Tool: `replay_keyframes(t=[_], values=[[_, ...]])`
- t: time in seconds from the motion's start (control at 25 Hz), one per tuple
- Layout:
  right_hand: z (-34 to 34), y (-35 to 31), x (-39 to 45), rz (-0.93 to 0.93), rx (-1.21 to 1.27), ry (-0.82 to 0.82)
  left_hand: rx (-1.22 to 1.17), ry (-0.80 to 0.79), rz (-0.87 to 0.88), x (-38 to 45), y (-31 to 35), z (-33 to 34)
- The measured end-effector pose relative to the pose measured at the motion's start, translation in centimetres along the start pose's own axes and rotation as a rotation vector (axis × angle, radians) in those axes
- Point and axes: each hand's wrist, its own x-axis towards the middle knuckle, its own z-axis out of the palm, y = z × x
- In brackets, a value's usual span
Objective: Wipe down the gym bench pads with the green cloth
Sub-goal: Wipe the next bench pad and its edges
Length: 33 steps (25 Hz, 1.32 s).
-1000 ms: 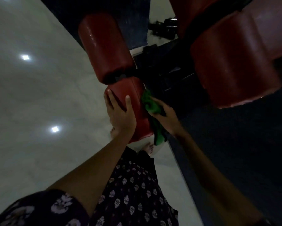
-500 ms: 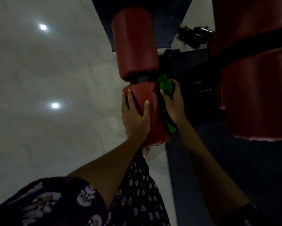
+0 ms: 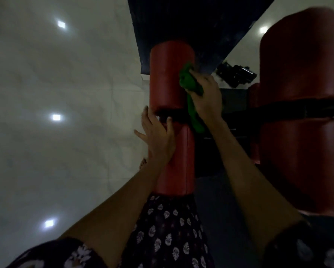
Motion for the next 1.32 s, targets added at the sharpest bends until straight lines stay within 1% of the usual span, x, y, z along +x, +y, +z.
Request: replay_keyframes(t=[0.08,0.12,0.24,0.28,0.36,0.44,0.48,0.52,0.56,0.6,0.68,0.76,0.8,0.88,1.0,1.08,1.12,1.2,1.28,1.32], values=[[1.8,-0.1,2.0,-0.008,-0.125,-0.036,0.002,-0.002,-0.1,2.1,1.5,1.1],[2.4,0.1,1.4,-0.001,-0.149,-0.044,0.038,-0.004,-0.104,2.6,1.8,1.7],[2.4,1.6,-1.8,-0.055,-0.084,-0.024,0.141,0.035,-0.037,2.8,1.7,2.7],[2.3,2.0,-1.4,-0.068,-0.041,-0.011,0.148,0.047,-0.032,2.6,1.7,2.9],[2.7,2.1,2.9,0.003,0.06,0.041,0.143,0.052,-0.032,2.8,1.5,2.9],[3.2,1.8,8.8,0.142,0.11,0.043,0.177,0.061,-0.031,2.8,1.5,3.1],[3.1,1.7,11.1,0.177,0.112,0.037,0.197,0.068,-0.026,2.9,1.5,3.1],[2.9,1.5,12.2,0.169,0.098,0.03,0.215,0.064,-0.029,2.9,1.5,3.1],[2.7,1.4,12.1,0.124,0.079,0.024,0.228,0.051,-0.035,2.9,1.5,3.0],[2.5,1.2,10.9,0.041,0.044,0.018,0.238,0.035,-0.041,2.9,1.5,2.9],[2.3,1.1,6.4,-0.098,-0.04,-0.035,0.245,0.024,-0.045,3.1,1.6,2.8],[2.0,1.5,2.9,-0.158,-0.092,-0.09,0.23,0.041,-0.045,3.2,1.6,2.6],[1.8,1.5,3.1,-0.178,-0.092,-0.093,0.223,0.051,-0.042,3.2,1.7,2.7],[1.6,0.9,6.4,-0.179,-0.111,-0.086,0.215,0.069,-0.041,3.2,1.8,2.8],[2.1,-1.5,12.2,-0.149,-0.305,-0.139,0.198,0.049,-0.052,3.2,1.7,2.7],[1.8,-2.8,12.7,-0.14,-0.419,-0.177,0.168,0.008,-0.042,3.1,1.7,2.4],[1.5,-3.2,11.4,-0.171,-0.465,-0.216,0.16,-0.014,-0.044,2.9,1.8,2.2],[1.0,-2.9,7.3,-0.294,-0.549,-0.334,0.183,-0.041,-0.086,2.0,2.1,1.8],[-0.2,-1.8,4.5,-0.453,-0.533,-0.416,0.274,-0.034,-0.15,-0.2,1.9,1.9],[-0.8,-1.5,4.9,-0.509,-0.498,-0.452,0.301,-0.029,-0.146,-1.5,1.6,2.1]])
